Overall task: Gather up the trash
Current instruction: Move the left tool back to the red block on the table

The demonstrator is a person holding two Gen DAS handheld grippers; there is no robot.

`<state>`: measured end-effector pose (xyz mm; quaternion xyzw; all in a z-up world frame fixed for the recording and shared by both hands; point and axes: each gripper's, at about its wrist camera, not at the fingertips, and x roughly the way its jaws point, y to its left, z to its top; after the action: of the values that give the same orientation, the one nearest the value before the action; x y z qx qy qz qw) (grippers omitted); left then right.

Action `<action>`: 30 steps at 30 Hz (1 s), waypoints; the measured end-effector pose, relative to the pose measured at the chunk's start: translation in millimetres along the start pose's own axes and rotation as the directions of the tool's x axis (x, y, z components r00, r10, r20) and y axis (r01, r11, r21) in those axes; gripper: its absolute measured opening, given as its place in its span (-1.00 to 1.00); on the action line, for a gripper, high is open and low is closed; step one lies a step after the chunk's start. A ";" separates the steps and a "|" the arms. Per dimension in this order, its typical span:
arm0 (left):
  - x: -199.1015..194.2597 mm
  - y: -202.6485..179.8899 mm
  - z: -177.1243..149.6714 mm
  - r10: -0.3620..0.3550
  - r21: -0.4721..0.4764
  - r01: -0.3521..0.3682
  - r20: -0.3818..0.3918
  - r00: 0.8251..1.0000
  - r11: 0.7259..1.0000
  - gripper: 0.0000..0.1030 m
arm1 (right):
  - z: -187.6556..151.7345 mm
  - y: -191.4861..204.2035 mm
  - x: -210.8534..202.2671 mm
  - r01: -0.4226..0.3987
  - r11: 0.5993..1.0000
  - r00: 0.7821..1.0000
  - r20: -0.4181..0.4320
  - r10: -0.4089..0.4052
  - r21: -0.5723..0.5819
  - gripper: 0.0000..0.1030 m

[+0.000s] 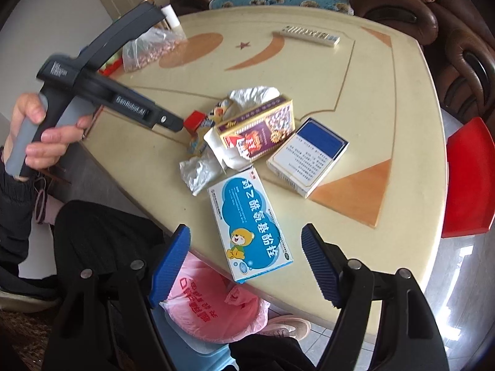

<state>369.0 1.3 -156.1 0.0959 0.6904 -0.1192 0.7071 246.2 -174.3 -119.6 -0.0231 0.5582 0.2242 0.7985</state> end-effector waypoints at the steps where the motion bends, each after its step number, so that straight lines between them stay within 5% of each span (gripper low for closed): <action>1: 2.4 0.2 1.9 -0.002 -0.001 0.002 -0.003 1.000 1.000 0.50 | -0.4 -0.1 3.8 -0.006 1.000 1.000 -0.006 0.006 0.000 0.41; 30: 57.7 48.2 42.3 0.008 -0.031 -0.009 -0.058 0.998 0.999 0.50 | 3.5 -0.3 61.5 0.003 0.999 0.994 -0.109 -0.007 -0.039 0.41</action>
<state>425.0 32.5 -213.9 0.0913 0.7118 -0.1027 0.6888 266.4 -153.0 -173.8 -0.0521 0.5965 0.2315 0.7668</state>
